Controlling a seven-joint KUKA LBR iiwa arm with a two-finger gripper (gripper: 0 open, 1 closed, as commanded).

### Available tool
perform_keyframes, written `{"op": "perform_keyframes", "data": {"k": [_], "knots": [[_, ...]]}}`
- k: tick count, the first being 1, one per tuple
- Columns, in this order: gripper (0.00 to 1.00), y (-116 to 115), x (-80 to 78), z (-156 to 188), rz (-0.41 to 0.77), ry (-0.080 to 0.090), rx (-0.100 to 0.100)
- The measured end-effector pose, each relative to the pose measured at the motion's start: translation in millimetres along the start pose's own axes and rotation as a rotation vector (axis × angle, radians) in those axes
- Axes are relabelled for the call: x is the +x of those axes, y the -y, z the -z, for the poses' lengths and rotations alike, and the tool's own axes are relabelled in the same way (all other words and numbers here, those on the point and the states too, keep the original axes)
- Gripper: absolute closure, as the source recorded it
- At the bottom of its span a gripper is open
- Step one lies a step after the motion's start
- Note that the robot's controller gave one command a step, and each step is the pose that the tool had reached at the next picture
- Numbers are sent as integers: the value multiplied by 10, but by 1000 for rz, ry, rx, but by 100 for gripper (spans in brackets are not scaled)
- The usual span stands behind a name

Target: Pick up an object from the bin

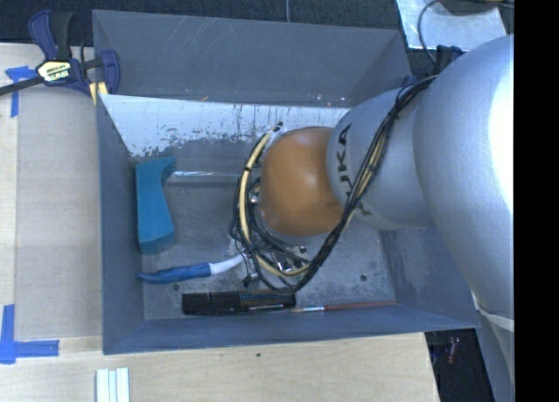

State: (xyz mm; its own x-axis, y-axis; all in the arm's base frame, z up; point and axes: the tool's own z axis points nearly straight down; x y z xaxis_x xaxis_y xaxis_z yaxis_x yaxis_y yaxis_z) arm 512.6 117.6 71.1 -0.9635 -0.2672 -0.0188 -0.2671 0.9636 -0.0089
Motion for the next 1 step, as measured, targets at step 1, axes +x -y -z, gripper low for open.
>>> {"op": "perform_keyframes", "data": {"k": [1], "knots": [[100,-8,77,209,-138,1,0]]}}
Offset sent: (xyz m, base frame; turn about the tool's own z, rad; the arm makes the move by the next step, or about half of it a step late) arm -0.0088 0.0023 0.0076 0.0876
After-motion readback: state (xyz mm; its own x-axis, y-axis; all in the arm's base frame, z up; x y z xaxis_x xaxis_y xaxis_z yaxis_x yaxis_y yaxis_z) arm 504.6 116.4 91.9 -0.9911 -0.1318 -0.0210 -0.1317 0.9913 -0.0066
